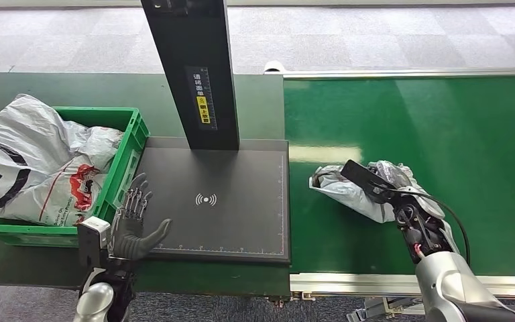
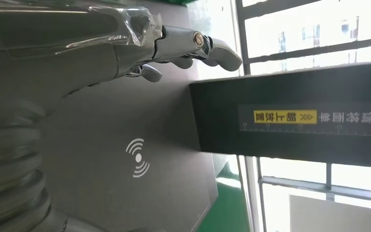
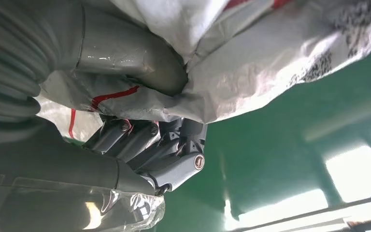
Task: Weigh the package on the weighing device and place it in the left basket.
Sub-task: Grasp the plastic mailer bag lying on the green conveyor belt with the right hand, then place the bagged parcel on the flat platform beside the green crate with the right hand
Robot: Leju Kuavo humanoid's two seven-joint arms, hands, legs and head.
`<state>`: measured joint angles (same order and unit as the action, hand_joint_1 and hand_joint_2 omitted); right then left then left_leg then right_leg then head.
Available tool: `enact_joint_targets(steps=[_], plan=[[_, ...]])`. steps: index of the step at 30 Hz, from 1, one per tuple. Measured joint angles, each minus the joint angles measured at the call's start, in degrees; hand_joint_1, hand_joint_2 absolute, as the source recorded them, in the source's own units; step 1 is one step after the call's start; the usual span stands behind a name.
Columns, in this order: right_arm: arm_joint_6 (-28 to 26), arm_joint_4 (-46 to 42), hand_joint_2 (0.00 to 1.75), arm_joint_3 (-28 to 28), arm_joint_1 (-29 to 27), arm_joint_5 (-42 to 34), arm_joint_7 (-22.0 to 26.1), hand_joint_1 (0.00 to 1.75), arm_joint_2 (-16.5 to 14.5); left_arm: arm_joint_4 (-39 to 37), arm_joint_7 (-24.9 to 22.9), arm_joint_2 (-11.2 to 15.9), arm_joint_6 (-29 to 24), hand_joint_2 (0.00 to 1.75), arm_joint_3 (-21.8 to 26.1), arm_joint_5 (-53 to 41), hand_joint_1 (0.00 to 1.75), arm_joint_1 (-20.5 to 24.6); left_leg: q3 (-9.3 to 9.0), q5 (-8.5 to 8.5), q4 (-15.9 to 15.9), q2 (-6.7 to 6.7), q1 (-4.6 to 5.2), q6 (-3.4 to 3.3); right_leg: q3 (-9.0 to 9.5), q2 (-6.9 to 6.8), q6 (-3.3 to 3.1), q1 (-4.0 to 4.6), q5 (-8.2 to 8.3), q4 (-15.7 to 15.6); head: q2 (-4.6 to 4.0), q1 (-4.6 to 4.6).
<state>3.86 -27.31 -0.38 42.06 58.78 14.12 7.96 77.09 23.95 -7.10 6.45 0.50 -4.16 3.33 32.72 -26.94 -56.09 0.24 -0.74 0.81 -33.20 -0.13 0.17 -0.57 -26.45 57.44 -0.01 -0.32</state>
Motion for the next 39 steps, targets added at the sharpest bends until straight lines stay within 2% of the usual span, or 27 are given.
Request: enact_joint_targets(steps=[4, 9, 18, 24, 28, 31, 35, 39], plan=[[-2.4, -1.9, 1.75, 0.4, -0.1, -2.1, 1.9, 1.75, -0.5, 1.1, 1.8, 0.1, -1.7, 1.75, 0.5, 0.1, 0.0, -1.0, 0.02, 0.0, 0.0, -0.03, 0.0, 0.0, 0.0, -0.01, 0.0, 0.0, 0.0, 0.0, -0.01, 0.01], [-10.4, -9.8, 1.75, 0.4, -2.2, -8.1, 6.5, 1.75, -1.4, 4.6, 6.3, 0.1, -7.3, 1.75, 1.1, 0.7, 0.0, -2.5, 0.01, 0.0, 0.0, -0.02, 0.0, 0.0, -0.01, -0.01, 0.0, 0.0, -0.01, 0.0, 0.01, 0.01], [-11.5, -19.5, 1.75, 0.4, -5.5, -9.8, 6.9, 1.75, -2.2, 7.5, 6.9, 0.1, -8.4, 1.75, 1.5, 1.4, 0.0, -3.6, 0.01, 0.0, 0.0, -0.04, 0.0, 0.0, -0.01, -0.02, 0.01, 0.0, -0.01, 0.0, 0.0, 0.01], [-17.8, -29.5, 1.75, 1.1, -9.9, -13.7, 12.2, 1.75, -3.6, 8.0, 9.8, -0.3, -10.1, 1.75, 1.5, 5.7, 0.0, -3.2, 0.01, 0.0, 0.0, -0.07, -0.01, 0.0, -0.02, -0.02, 0.01, 0.01, -0.02, 0.0, 0.0, 0.0], [-17.1, -38.4, 1.75, 5.9, -13.4, -13.0, 13.8, 1.75, -4.5, 7.9, 10.2, -0.4, -10.6, 1.75, 1.4, 7.2, 0.0, -1.6, 0.01, -0.01, 0.0, 0.03, -0.03, 0.01, -0.05, 0.0, 0.0, 0.03, -0.03, 0.0, 0.01, 0.0], [-16.9, -41.8, 1.75, 10.9, -14.8, -11.6, 14.0, 1.75, -5.0, 7.6, 10.2, -0.4, -10.6, 1.75, 1.2, 7.6, 0.0, -0.4, -0.02, 0.0, 0.0, 0.05, -0.03, 0.01, -0.04, 0.02, 0.0, 0.04, -0.03, 0.0, 0.01, 0.0], [-16.8, -43.3, 1.75, 15.3, -15.3, -10.3, 14.4, 1.75, -5.2, 7.3, 10.2, -0.4, -10.6, 1.75, 1.1, 7.7, 0.0, 0.0, -0.02, 0.01, 0.0, 0.04, -0.03, 0.01, 0.01, 0.01, 0.0, 0.03, -0.03, 0.0, 0.01, 0.02], [-17.0, -41.3, 1.75, 21.9, -15.1, -5.3, 14.9, 1.75, -5.6, 6.6, 10.2, -0.1, -10.6, 1.75, 0.6, 8.2, 0.0, 0.5, -0.02, 0.0, 0.0, 0.09, -0.02, 0.01, 0.01, 0.05, 0.0, 0.03, -0.02, 0.0, 0.0, 0.01]])
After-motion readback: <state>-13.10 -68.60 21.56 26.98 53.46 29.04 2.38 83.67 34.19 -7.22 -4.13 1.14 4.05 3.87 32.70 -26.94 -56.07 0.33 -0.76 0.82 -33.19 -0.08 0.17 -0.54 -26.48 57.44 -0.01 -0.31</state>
